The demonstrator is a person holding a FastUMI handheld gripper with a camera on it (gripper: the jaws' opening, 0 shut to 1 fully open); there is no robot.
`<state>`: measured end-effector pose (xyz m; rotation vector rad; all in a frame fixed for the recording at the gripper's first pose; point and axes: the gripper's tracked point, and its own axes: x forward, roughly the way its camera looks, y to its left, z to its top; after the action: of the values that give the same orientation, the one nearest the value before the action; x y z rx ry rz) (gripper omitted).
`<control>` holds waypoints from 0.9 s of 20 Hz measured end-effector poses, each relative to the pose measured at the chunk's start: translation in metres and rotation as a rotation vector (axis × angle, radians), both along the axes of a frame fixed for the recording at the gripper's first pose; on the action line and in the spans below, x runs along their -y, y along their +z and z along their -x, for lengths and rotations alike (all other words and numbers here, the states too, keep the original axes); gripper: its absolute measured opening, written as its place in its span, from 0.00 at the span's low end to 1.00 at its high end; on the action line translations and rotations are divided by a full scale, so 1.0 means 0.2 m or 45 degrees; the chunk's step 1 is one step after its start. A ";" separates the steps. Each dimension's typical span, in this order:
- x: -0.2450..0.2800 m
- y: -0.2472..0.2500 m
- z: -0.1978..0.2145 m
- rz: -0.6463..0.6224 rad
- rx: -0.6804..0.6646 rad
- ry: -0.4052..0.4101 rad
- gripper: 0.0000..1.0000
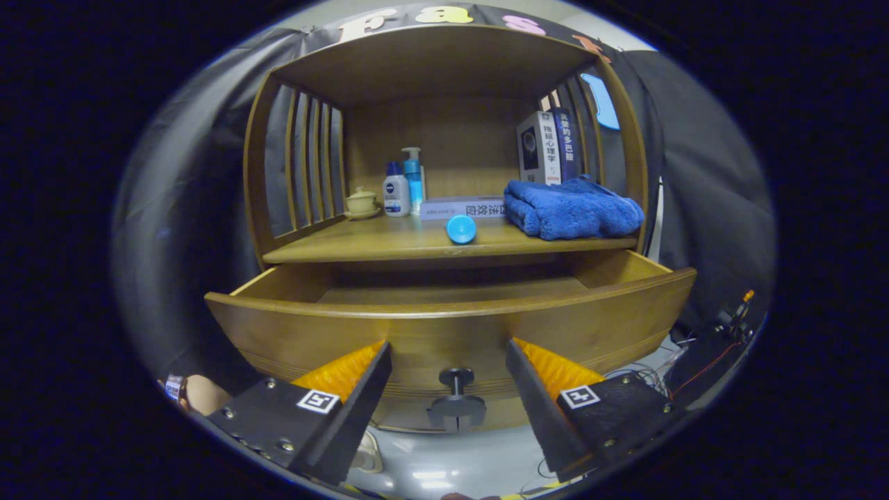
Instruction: Pull open the drawer, take out the items inside it, and place them on the countertop above the cabinet.
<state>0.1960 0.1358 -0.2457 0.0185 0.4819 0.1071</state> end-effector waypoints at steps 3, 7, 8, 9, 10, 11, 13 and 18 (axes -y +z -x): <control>-0.01 -0.01 -0.06 -0.005 0.005 -0.002 1.00; -0.02 -0.02 -0.14 0.003 0.001 0.000 1.00; -0.02 -0.03 -0.16 0.002 -0.001 -0.001 1.00; -0.02 -0.03 -0.18 0.003 -0.001 0.000 1.00; -0.03 -0.03 -0.20 0.005 0.000 0.000 1.00; -0.03 -0.04 -0.23 0.006 0.002 0.000 1.00; -0.03 -0.04 -0.25 0.011 0.002 0.002 1.00; -0.05 -0.06 -0.34 0.007 0.002 -0.003 1.00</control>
<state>0.2646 0.1452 -0.2579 0.0138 0.4810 0.1039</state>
